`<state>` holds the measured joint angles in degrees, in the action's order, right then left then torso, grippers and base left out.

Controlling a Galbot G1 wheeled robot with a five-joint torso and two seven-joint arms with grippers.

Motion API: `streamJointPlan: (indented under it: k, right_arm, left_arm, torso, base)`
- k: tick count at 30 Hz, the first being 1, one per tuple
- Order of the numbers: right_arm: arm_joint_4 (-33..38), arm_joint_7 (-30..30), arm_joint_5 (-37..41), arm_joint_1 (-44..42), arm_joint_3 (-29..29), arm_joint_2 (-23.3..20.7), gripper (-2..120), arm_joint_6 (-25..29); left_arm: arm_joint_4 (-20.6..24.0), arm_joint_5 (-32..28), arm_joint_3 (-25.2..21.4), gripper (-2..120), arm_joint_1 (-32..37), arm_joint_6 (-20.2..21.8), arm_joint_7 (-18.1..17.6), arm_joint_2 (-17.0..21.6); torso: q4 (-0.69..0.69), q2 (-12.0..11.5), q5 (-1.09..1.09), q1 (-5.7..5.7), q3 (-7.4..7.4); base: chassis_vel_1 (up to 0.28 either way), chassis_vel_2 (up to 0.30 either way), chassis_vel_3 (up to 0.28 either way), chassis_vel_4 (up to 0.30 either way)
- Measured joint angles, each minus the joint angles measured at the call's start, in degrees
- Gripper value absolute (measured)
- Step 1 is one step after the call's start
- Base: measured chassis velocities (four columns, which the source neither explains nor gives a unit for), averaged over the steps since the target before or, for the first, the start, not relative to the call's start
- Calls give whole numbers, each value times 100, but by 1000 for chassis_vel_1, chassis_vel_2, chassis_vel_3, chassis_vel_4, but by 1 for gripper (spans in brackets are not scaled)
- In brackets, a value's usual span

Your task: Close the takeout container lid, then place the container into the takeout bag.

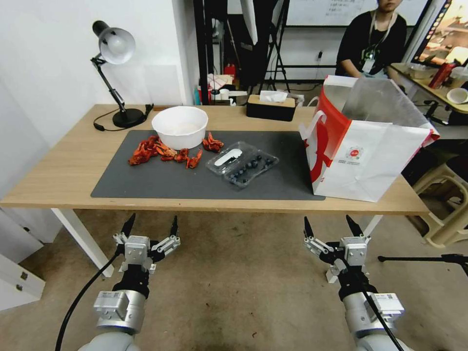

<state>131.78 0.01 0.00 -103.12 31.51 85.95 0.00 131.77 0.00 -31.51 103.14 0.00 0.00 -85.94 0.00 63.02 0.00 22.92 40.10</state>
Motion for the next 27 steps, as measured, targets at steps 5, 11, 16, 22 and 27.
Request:
streamJointPlan:
  k: [5,11,16,22,27]
  right_arm:
    - [5,0,2,9,3,6,100,-18]
    - [235,2,244,333,205,253,100,-781]
    - [250,62,855,734,303,346,100,-1280]
    - [77,126,1171,900,212,190,100,-1195]
    - [-55,320,1555,1237,-14,-60,100,-1233]
  left_arm:
    - [7,-59,12,100,-32,62,1,-8]
    - [235,-951,334,100,-603,1112,138,-240]
    - [249,-1191,396,100,-695,1106,190,-278]
    - [159,-1188,364,100,-691,875,190,-268]
    - [150,-1176,336,100,-682,831,199,-291]
  torso:
    - [0,0,0,0,0]
    - [0,0,0,0,0]
    - [2,0,3,1,0]
    - [0,0,0,1,0]
    - [0,0,0,1,0]
  base:
    - [0,0,0,0]
    - [0,0,0,0]
    - [0,0,0,0]
    - [0,0,0,0]
    - [0,0,0,0]
